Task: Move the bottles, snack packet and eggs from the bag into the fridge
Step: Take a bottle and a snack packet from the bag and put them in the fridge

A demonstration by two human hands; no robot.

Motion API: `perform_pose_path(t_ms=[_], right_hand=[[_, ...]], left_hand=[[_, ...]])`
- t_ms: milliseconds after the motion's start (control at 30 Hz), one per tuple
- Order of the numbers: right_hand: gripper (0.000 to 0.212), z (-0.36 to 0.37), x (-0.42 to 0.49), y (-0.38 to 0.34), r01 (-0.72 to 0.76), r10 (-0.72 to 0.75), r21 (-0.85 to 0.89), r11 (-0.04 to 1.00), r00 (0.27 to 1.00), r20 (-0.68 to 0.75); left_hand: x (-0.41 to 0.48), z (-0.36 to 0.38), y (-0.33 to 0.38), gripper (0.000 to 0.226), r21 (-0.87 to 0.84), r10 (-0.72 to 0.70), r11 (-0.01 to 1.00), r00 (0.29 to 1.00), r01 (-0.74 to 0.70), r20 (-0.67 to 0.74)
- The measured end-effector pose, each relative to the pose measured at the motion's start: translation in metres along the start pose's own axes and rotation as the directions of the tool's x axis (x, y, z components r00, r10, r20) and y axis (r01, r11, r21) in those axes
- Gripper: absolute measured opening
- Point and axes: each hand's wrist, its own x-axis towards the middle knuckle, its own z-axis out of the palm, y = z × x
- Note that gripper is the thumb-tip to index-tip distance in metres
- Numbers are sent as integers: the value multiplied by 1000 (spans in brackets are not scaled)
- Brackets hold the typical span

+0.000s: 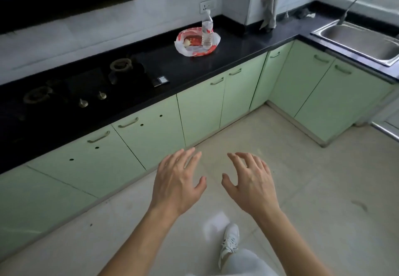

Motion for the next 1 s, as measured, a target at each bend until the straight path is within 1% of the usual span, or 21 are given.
perform_pose_path(t_ms=[133, 267, 367, 500, 700, 867, 1000], right_hand=[[54, 0, 48, 43, 0, 0, 5, 1000, 1000, -2], [52, -8, 97, 90, 7, -7, -2, 1000, 1000, -12], [54, -17, 130, 120, 3, -3, -29, 1000, 1000, -3], [56, -20, 164, 148, -12, 13, -35, 999, 1000, 24], [56, -6, 210, 166, -19, 20, -17, 1000, 999, 29], [56, 12, 256, 174, -24, 25, -16, 1000, 999, 30], [56, 23, 314, 174, -28, 30, -40, 999, 999, 43]], left_hand=[[65, 12, 26, 59, 10, -14, 1000, 1000, 14, -6], [126, 20, 47, 61, -16, -56, 998, 998, 56, -28], [163, 22, 55, 63, -36, -104, 994, 993, 102, -59], [197, 27, 66, 61, -29, -103, 994, 993, 102, -52], [243, 43, 69, 59, -19, -75, 997, 997, 75, -9], [301, 57, 53, 59, -37, -70, 997, 998, 69, -8], [358, 63, 33, 60, -29, -58, 998, 998, 57, -16]])
